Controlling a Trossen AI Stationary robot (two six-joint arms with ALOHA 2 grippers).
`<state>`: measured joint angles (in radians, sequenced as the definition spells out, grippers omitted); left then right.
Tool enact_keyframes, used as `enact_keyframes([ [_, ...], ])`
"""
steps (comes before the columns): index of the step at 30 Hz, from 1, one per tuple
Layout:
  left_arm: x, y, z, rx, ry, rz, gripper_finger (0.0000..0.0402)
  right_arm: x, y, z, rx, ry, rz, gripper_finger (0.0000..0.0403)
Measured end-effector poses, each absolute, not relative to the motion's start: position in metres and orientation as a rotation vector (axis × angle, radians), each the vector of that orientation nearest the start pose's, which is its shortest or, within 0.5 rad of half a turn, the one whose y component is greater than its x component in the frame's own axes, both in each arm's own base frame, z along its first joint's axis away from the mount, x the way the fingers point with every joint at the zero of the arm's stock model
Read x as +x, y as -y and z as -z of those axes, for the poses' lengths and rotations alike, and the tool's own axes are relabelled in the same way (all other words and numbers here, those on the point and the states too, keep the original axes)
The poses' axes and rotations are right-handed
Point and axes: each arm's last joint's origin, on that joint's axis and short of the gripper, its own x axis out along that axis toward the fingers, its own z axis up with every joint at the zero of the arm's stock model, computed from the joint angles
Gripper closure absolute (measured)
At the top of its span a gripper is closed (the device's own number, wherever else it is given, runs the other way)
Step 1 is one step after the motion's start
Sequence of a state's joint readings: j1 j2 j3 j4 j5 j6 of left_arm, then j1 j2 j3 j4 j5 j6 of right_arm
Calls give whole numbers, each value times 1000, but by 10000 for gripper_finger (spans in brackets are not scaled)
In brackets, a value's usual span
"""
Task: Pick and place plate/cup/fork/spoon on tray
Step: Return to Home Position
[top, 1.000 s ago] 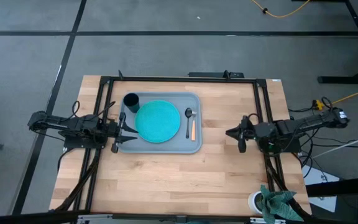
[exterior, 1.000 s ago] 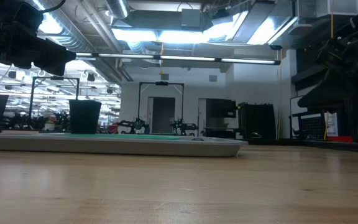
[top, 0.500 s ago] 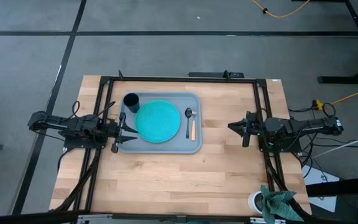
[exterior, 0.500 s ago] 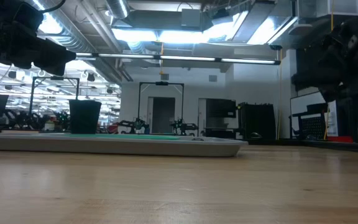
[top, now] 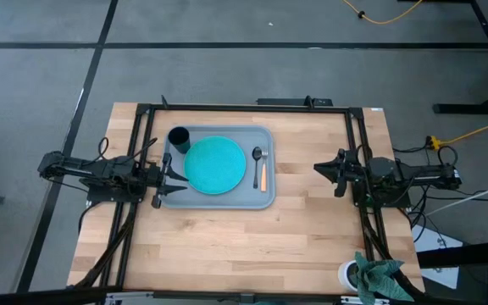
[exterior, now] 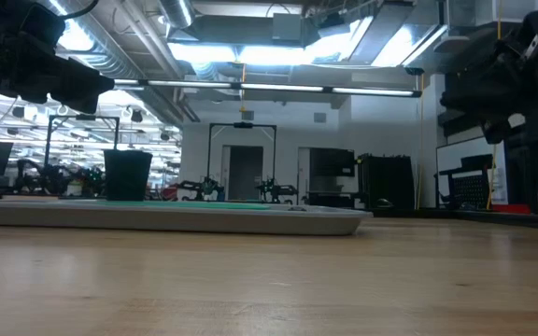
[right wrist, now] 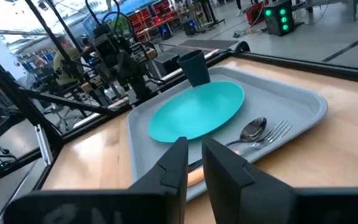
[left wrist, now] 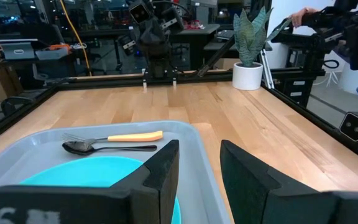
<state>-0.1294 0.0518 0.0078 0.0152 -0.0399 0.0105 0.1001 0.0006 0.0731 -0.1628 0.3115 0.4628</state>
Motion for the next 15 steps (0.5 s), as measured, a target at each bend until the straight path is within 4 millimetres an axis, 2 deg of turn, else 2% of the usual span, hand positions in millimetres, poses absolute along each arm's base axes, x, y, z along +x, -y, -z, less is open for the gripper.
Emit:
enact_keyframes([
  [15,100,12,-163,13,-29,89,291,92,0,-173,443,-32,227,350],
])
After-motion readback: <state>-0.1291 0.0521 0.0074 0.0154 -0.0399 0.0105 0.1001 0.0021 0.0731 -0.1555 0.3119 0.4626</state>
